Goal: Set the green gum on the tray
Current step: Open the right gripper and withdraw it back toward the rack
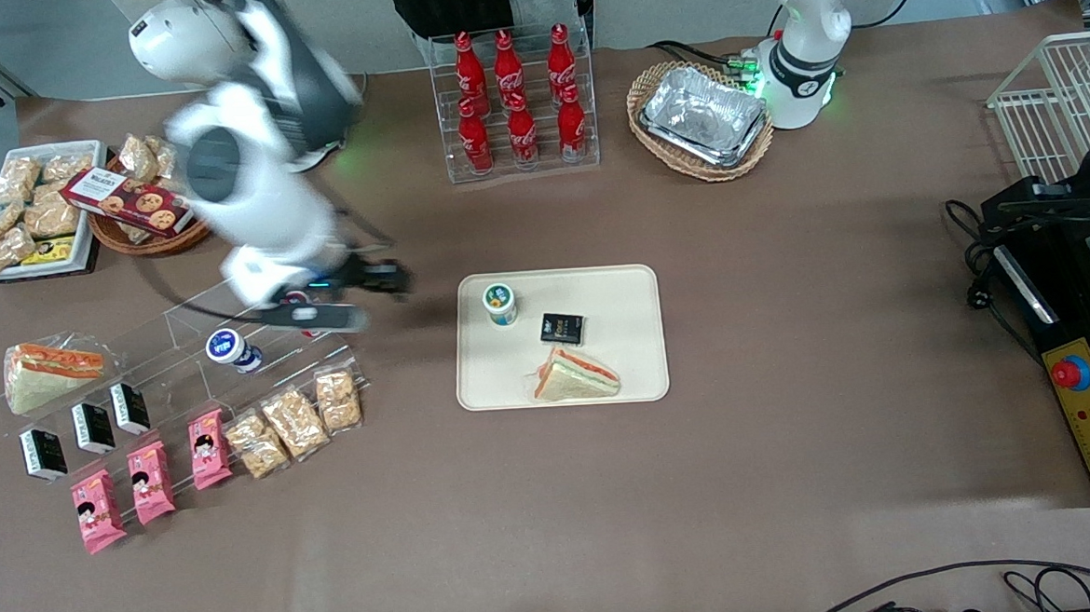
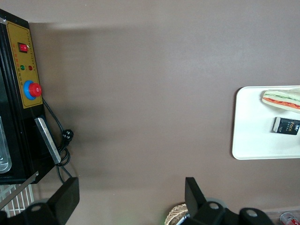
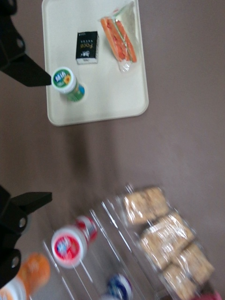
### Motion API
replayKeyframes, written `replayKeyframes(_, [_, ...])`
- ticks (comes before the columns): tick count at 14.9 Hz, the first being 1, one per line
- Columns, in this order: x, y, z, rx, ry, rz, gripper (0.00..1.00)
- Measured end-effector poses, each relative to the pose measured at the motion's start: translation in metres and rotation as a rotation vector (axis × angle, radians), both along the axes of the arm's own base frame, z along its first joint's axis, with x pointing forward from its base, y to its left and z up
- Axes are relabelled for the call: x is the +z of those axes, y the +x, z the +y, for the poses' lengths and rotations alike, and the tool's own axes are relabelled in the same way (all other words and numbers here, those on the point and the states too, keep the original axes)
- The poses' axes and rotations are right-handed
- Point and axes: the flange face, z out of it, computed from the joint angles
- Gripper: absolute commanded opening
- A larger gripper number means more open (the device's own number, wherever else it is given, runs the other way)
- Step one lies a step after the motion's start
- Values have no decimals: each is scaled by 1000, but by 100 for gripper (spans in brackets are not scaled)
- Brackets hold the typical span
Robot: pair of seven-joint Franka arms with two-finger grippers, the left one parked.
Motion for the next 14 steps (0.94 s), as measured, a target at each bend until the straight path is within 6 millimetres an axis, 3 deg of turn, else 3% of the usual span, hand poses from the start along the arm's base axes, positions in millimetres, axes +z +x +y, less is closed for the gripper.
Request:
replayKeyframes(4, [52,26,-131,102,5,-7,100])
replayKeyframes(8, [67,35,-237,192,-19,-28,100])
replayKeyframes(10, [77,31,-271,209,-45,-44,100])
replayKeyframes(14, [103,10,-308,153,-35,-57,100])
